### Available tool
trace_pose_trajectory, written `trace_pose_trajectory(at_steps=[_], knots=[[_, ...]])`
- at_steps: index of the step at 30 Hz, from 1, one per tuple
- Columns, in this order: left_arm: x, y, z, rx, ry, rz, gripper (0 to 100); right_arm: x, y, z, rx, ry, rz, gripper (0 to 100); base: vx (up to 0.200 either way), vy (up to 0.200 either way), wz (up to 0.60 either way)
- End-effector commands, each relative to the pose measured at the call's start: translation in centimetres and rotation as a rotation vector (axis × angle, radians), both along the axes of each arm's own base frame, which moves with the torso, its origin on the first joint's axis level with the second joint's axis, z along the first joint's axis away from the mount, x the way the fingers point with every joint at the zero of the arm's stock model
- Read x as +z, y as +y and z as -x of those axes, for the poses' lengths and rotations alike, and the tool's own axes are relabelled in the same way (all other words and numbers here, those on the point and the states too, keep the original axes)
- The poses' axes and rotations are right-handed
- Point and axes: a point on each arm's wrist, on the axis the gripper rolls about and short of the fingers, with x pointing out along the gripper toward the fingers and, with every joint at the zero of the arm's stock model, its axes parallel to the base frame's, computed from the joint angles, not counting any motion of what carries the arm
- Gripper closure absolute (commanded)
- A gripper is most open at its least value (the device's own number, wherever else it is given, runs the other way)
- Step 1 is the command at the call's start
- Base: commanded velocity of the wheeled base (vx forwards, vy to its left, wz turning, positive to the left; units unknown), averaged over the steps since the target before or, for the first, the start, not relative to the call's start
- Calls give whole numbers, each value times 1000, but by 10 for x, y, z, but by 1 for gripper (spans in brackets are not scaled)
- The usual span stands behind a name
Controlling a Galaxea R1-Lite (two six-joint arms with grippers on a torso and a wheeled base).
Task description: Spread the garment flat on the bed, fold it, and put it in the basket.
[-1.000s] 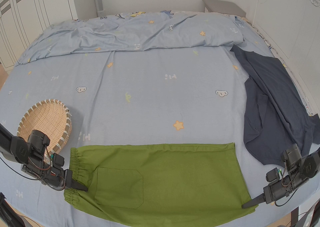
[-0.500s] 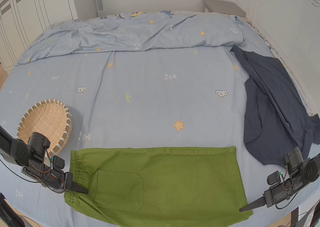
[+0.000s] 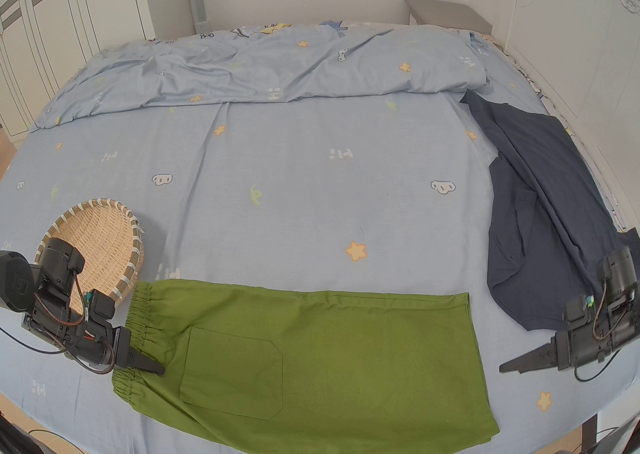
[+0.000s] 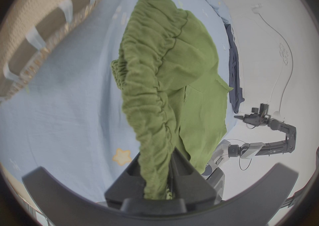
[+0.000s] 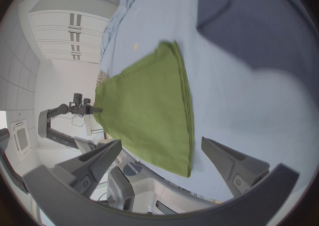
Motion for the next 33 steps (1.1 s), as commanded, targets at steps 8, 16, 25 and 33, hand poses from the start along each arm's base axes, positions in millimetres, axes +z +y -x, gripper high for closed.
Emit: trace_pose_trajectory(at_steps=[8, 16, 25, 33], knots=[[58, 6, 25, 74, -207, -172, 100, 81, 13, 10, -28, -167, 125, 0, 0, 0, 0], [70, 32, 32, 131, -216, -226, 100, 81, 13, 11, -26, -168, 124, 0, 0, 0, 0], [83, 17, 38, 91, -237, -210, 100, 82, 13, 11, -27, -170, 125, 0, 0, 0, 0], [117, -36, 33, 51, -241, -212, 100, 81, 13, 11, -25, -164, 126, 0, 0, 0, 0]])
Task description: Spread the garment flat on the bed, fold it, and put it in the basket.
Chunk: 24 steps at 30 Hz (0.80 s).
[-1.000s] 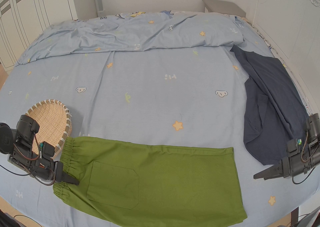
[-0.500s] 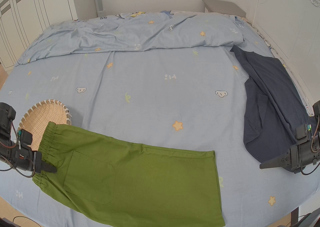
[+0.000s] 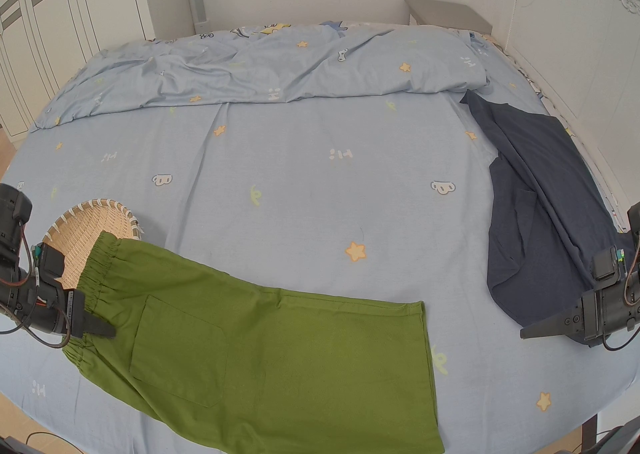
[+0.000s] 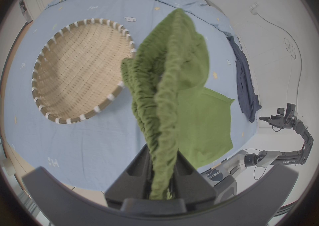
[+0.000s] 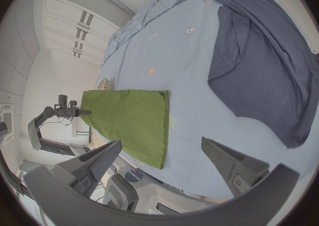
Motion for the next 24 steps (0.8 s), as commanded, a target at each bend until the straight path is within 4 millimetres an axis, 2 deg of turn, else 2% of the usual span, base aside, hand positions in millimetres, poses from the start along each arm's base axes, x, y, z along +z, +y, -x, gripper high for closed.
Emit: trace_pose_trajectory(at_steps=[1, 3, 7, 10, 12, 13, 16, 18, 19, 21, 24], knots=[[35, -54, 2, -79, -55, 5, 100, -1, 0, 0, 1, 3, 0, 0, 0, 0, 0], [38, -62, 2, -90, -62, -3, 100, -1, 0, -1, 1, 6, 0, 0, 0, 0, 0], [43, -95, 3, -149, -91, -70, 100, -3, 0, -2, 1, 11, 1, 0, 0, 0, 0], [49, -115, 0, -173, -102, -56, 100, -3, 0, -2, 1, 11, 1, 0, 0, 0, 0], [51, -120, 0, -184, -107, -50, 100, -3, 0, -2, -1, 11, 1, 0, 0, 0, 0], [55, -135, -1, -219, -111, -33, 100, -3, 0, -2, -1, 11, 1, 0, 0, 0, 0], [56, -157, -2, -256, -93, -7, 100, -3, 0, -2, 1, 14, 1, 0, 0, 0, 0], [52, -174, -1, -260, -59, 8, 100, -4, 0, -2, 2, 14, 2, 0, 0, 0, 0], [51, -175, -1, -260, -56, 7, 100, -4, 0, -2, 1, 15, 1, 0, 0, 0, 0], [41, -195, -1, -271, -26, -21, 100, -3, 0, -2, 1, 12, 1, 0, 0, 0, 0], [32, -211, 3, -312, -17, -49, 100, -5, 1, -3, 5, 20, 2, 0, 0, 0, 0]])
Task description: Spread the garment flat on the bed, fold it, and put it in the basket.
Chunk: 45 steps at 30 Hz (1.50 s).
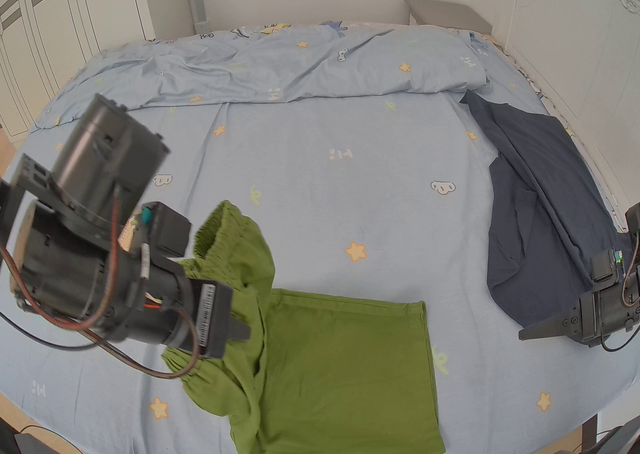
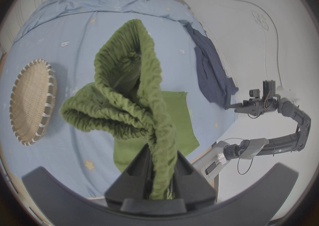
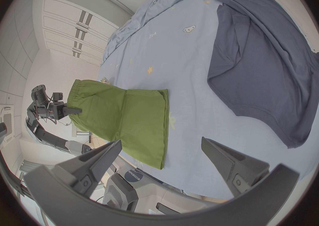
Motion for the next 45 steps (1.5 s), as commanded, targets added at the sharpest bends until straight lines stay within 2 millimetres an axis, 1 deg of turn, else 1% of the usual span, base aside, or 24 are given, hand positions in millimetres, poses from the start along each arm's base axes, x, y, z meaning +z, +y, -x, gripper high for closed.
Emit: trace_pose_trajectory(at_steps=[1, 3, 4, 6, 8, 9, 12, 15, 16, 17, 22, 26, 27, 30, 34, 37, 40, 42, 43, 44, 45], knots=[[-24, -44, -3, -74, 48, -67, 100, -3, 1, -2, 6, 15, 2, 0, 0, 0, 0], [-27, -52, -2, -94, 48, -67, 100, -3, 1, -2, 6, 16, 2, 0, 0, 0, 0], [-30, -59, 0, -114, 40, -64, 100, -3, 1, -2, 6, 16, 2, 0, 0, 0, 0], [-30, -68, 3, -146, 23, -46, 100, -3, 1, -2, 7, 15, 2, 0, 0, 0, 0], [-30, -70, 4, -153, 17, -41, 100, -3, 1, -3, 7, 17, 2, 0, 0, 0, 0], [-32, -78, 8, -172, 1, -40, 100, -3, 1, -3, 5, 15, 2, 0, 0, 0, 0], [-36, -83, 12, -183, -3, -57, 100, -3, 1, -3, 4, 15, 4, 0, 0, 0, 0], [-46, -90, 10, -177, 22, -79, 100, -3, 1, -3, 4, 14, 2, 0, 0, 0, 0], [-47, -91, 10, -177, 23, -80, 100, -3, 0, -3, 3, 14, 3, 0, 0, 0, 0], [-53, -96, 7, -169, 35, -84, 100, -3, 1, -3, 4, 14, 3, 0, 0, 0, 0], [-64, -110, 5, -164, 37, -71, 100, -4, 1, -3, 5, 15, 2, 0, 0, 0, 0], [-70, -116, 4, -154, 46, -77, 100, -5, 1, -5, 6, 25, 5, 0, 0, 0, 0], [-71, -118, 6, -158, 48, -77, 0, -6, 1, -5, 7, 29, 6, 0, 0, 0, 0], [-75, -123, 8, -167, 51, -80, 0, -7, 1, -6, 5, 32, 9, 0, 0, 0, 0], [-79, -132, 3, -146, 38, -29, 0, -8, 1, -6, 4, 35, 13, 0, 0, 0, 0], [-76, -136, 2, -115, 40, 28, 0, -8, 1, -6, 6, 35, 13, 0, 0, 0, 0], [-65, -137, -5, -46, 53, 114, 0, -7, 2, -6, 9, 33, 12, 0, 0, 0, 0], [-63, -130, -13, -2, 67, 131, 0, -8, 3, -5, 18, 35, 11, 0, 0, 0, 0], [-59, -114, -28, 64, 83, 153, 0, -7, 7, -4, 40, 34, 10, 0, 0, 0, 0], [-57, -109, -31, 80, 87, 162, 0, -7, 8, -4, 45, 35, 9, 0, 0, 0, 0], [-50, -89, -40, 119, 103, 193, 0, -6, 14, -2, 79, 32, 7, 0, 0, 0, 0]])
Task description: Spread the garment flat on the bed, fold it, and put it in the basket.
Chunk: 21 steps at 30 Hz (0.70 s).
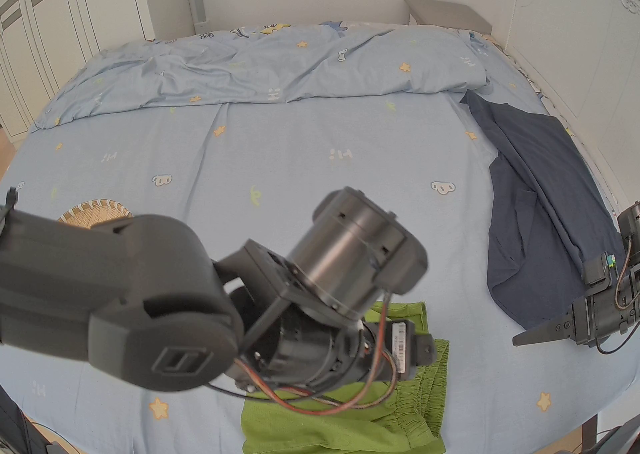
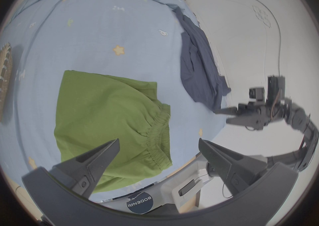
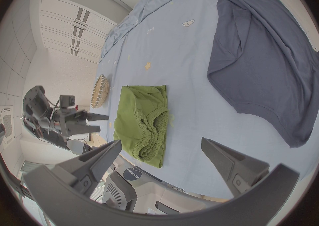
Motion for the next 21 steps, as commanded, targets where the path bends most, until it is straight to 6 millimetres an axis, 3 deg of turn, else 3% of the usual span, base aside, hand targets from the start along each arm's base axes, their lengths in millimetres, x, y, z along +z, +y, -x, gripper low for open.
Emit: trace_pose_trajectory(at_steps=[1, 5, 8, 10, 11, 12, 13, 14, 15, 18, 21], knots=[[18, 53, -31, 139, 50, 83, 0, 2, 16, 4, 88, -2, -5, 0, 0, 0, 0], [20, 114, -43, 176, 144, 181, 0, 7, 41, 10, 209, 5, -25, 0, 0, 0, 0], [-4, 156, -49, 143, 197, 202, 0, 12, 62, 13, 280, 17, -51, 0, 0, 0, 0], [-18, 167, -49, 107, 209, 197, 0, 10, 71, 11, 307, 19, -55, 0, 0, 0, 0], [-35, 180, -49, 60, 205, 193, 0, 5, 85, 6, 343, 33, -51, 0, 0, 0, 0], [-35, 180, -49, 60, 205, 193, 0, 5, 85, 6, 343, 33, -51, 0, 0, 0, 0], [-61, 185, -53, 29, 237, 175, 0, -2, 99, 0, 370, 47, -24, 0, 0, 0, 0], [-61, 185, -53, 29, 237, 175, 0, -2, 99, 0, 370, 47, -24, 0, 0, 0, 0], [-90, 184, -58, 21, 280, 153, 0, -14, 115, -4, 398, 62, 17, 0, 0, 0, 0], [-111, 181, -66, 20, 263, 159, 0, -31, 135, -7, 436, 67, 67, 0, 0, 0, 0], [-119, 178, -66, 9, 252, 169, 0, -40, 149, -7, 470, 67, 79, 0, 0, 0, 0]])
